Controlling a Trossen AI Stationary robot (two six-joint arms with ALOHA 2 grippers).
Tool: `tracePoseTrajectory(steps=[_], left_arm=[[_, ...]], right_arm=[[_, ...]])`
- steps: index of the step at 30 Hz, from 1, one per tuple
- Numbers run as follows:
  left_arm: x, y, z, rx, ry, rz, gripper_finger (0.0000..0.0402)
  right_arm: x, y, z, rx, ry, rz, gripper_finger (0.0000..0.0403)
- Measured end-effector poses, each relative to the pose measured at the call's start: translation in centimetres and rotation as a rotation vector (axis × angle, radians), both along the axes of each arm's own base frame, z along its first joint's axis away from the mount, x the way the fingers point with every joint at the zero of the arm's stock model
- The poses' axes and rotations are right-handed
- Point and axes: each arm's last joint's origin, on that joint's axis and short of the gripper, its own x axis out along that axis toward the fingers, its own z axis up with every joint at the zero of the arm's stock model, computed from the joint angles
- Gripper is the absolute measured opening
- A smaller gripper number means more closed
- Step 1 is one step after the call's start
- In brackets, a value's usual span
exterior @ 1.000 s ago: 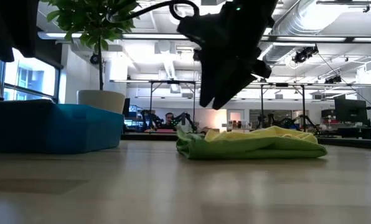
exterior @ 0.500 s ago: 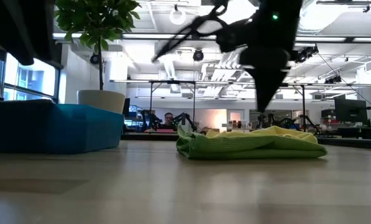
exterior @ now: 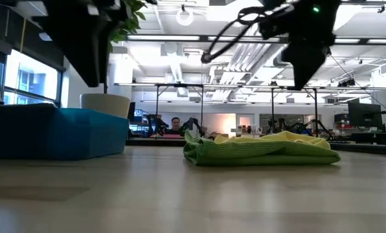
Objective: Fold microfiber towels
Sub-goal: Stack the green microfiber towel on top of the gray microfiber towel in the blue bin
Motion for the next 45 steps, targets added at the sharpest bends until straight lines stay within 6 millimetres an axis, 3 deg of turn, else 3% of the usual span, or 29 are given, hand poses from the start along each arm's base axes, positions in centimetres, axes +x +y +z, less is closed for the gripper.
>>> tracePoseTrajectory(steps=[10, 17, 25, 30, 35, 45], left_arm=[[1.2, 2.9, -0.1, -0.08, 0.055, 0.026, 0.0099], [2.6, 4.4, -0.3, -0.161, -0.025, 0.086, 0.0099], [5.2, 4.8, -0.2, -0.249, -0.263, 0.103, 0.0099], [7.0, 4.4, 0.3, -0.266, -0.451, 0.049, 0.0099], [7.8, 4.2, 0.7, -0.295, -0.538, 0.037, 0.0099], [8.0, 4.4, 0.8, -0.373, -0.72, 0.474, 0.01]], right_arm=[[-8.1, -2.9, -3.8, 0.197, -0.432, -0.066, 0.0165], [-11.3, -3.8, -5.9, 0.296, -0.711, 0.049, 0.0165], [-13.4, -4.5, -6.4, 0.291, -0.941, 0.198, 0.0165], [-14.4, -4.9, -7.0, 0.219, -0.968, 0.203, 0.0165], [-14.7, -4.9, -7.4, 0.283, -0.968, 0.186, 0.0165], [-14.7, -4.5, -7.6, 0.411, -0.938, 0.227, 0.0165]])
